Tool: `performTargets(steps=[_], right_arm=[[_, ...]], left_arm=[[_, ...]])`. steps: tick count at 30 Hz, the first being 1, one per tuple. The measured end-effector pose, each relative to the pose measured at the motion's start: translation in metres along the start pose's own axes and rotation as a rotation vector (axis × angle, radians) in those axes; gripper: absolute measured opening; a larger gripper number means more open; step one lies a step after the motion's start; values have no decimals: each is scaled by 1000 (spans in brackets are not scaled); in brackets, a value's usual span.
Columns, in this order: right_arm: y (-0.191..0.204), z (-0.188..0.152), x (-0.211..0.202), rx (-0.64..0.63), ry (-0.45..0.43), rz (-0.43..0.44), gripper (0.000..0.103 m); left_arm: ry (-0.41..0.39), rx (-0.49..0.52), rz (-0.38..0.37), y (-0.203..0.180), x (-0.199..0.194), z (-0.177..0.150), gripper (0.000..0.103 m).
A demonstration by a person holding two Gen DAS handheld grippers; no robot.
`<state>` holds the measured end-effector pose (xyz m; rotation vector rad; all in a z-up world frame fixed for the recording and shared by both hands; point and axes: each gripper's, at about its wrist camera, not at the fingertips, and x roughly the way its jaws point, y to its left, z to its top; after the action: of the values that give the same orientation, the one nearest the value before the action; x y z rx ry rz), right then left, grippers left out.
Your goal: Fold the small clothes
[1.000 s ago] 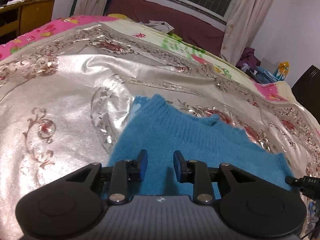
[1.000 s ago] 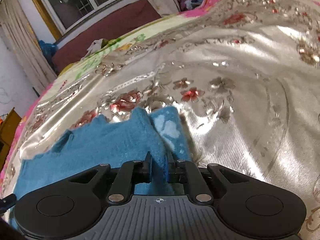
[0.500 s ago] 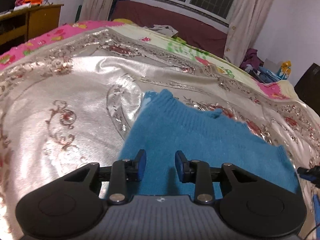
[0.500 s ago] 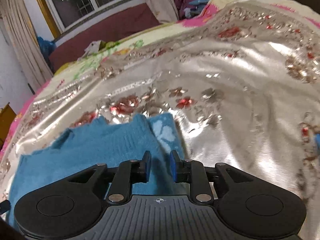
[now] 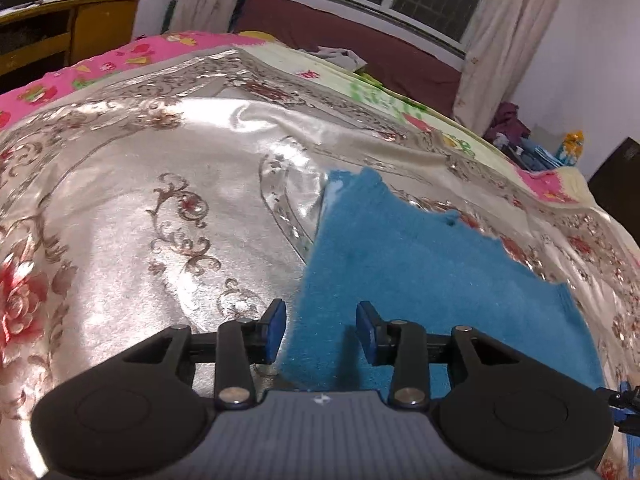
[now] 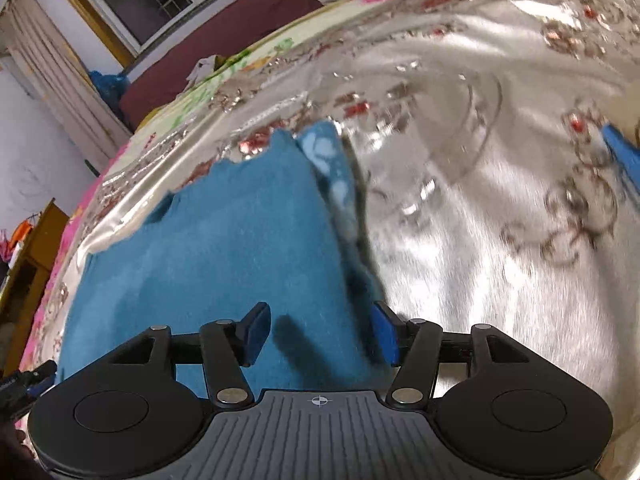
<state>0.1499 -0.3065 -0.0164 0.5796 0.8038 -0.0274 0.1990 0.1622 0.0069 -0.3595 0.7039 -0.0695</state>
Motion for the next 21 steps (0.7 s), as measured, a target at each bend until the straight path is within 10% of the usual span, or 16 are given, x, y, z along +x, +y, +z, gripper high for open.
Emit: performTargets(steps=[21], right_arm=[[-29, -6, 18, 209, 14, 174, 58]], left_arm=[[117, -33, -27, 4, 37, -6, 45]])
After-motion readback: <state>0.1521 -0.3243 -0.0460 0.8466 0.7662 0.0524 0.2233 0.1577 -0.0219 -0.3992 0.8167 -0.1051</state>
